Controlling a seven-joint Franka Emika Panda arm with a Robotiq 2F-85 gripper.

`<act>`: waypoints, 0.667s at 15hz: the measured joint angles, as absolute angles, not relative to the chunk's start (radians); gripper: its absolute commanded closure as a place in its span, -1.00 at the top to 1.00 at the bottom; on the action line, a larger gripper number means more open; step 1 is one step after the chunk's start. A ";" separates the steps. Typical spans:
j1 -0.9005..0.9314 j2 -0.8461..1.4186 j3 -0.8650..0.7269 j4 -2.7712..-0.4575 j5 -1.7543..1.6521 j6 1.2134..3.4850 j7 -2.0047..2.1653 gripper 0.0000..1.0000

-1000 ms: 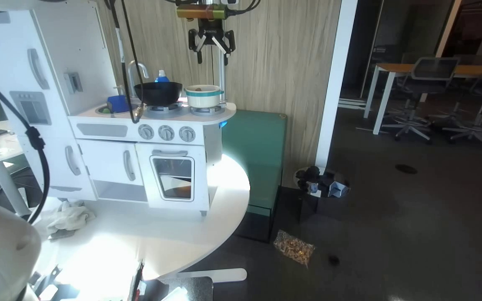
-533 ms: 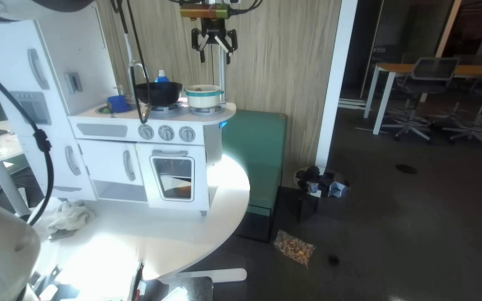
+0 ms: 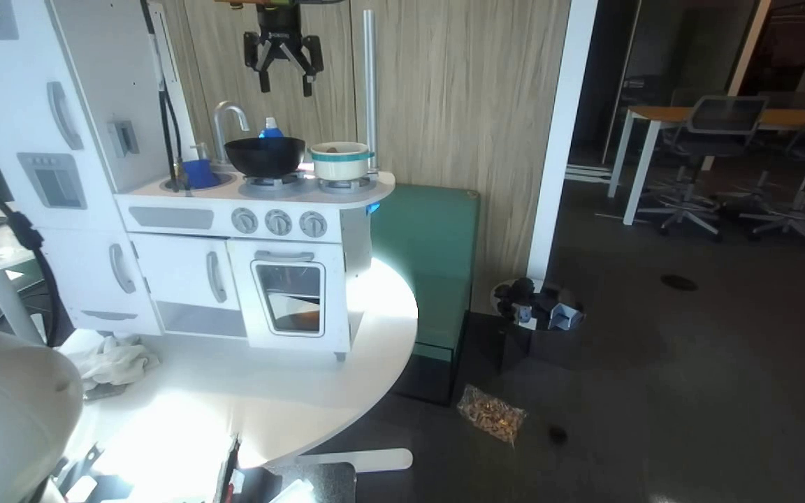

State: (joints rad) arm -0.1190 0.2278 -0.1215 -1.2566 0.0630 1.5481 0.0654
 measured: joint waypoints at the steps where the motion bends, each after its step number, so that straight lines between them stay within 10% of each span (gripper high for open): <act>1: -0.109 0.217 -0.120 -1.265 0.062 1.546 0.088 1.00; 10: -0.107 0.205 -0.122 -1.287 0.061 1.545 0.103 1.00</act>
